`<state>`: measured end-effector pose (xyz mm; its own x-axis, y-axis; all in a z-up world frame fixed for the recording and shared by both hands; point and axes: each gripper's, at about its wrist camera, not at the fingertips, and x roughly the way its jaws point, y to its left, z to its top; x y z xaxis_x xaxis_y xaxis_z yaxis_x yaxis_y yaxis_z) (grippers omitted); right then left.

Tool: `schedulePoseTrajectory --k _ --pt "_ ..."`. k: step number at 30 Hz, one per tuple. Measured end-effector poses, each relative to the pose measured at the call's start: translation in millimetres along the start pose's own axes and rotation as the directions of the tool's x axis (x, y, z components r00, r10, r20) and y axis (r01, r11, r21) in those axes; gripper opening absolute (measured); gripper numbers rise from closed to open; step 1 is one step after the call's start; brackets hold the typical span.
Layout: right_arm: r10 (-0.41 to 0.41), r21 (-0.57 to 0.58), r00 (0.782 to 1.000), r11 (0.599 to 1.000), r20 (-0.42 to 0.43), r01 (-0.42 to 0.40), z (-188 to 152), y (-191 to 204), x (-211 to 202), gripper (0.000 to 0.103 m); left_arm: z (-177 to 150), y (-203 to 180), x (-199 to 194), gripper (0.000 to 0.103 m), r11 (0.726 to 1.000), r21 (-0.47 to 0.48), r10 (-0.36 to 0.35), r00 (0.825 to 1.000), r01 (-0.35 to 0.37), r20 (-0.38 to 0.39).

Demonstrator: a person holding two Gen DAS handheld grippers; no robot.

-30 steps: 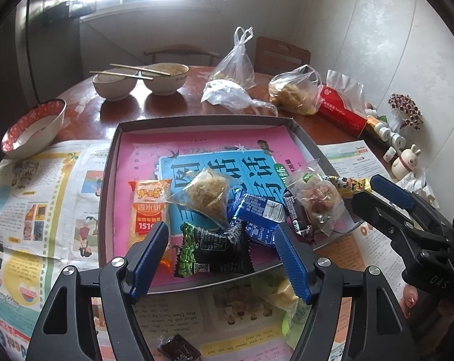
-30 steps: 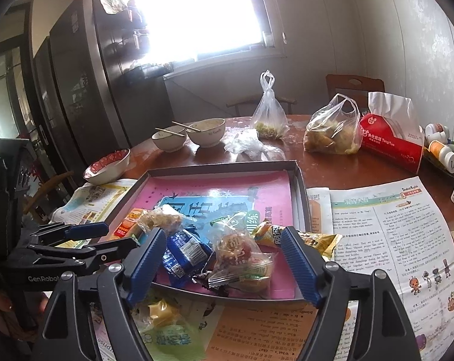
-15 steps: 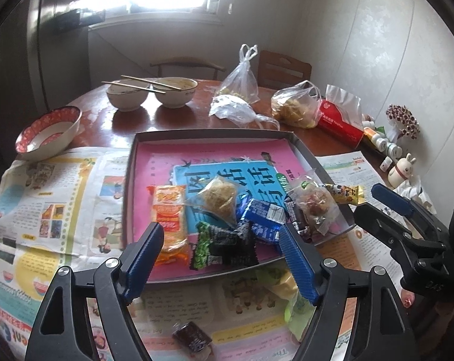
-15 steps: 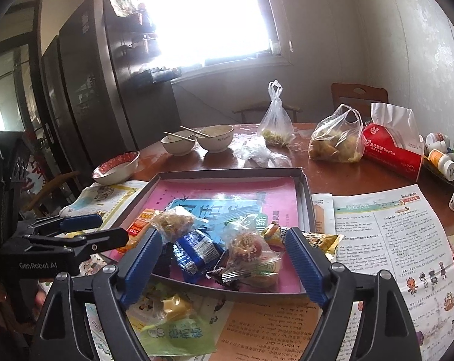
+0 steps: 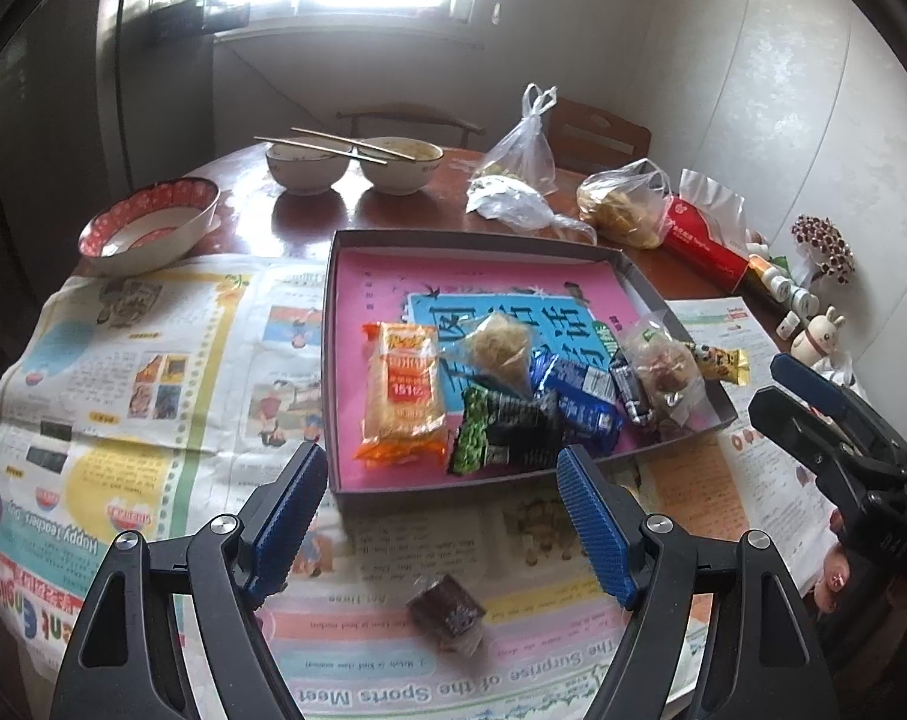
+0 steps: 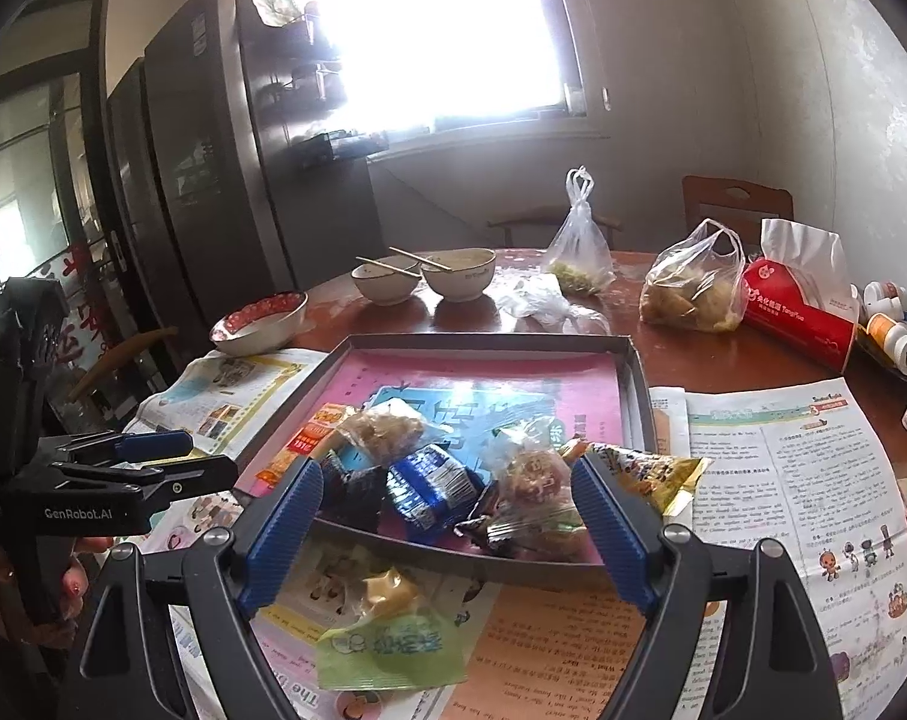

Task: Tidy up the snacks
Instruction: 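Move both open grippers back from the tray toward the remaining snacks on the newspaper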

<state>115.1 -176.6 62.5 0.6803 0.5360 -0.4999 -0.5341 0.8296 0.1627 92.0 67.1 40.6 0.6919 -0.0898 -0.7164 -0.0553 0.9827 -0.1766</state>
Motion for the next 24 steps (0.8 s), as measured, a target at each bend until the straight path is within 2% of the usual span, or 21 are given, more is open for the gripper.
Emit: schedulePoseTrajectory --k 15,24 --pt "0.03 -0.032 0.999 0.999 -0.036 -0.032 -10 15 0 0.085 -17 -12 -6 0.08 0.997 0.077 -0.014 1.0 0.016 -0.026" --pt "0.038 -0.037 0.996 0.998 -0.082 -0.041 -19 20 8 0.085 -30 -12 0 0.08 0.993 0.098 -0.054 0.996 0.062 -0.075"
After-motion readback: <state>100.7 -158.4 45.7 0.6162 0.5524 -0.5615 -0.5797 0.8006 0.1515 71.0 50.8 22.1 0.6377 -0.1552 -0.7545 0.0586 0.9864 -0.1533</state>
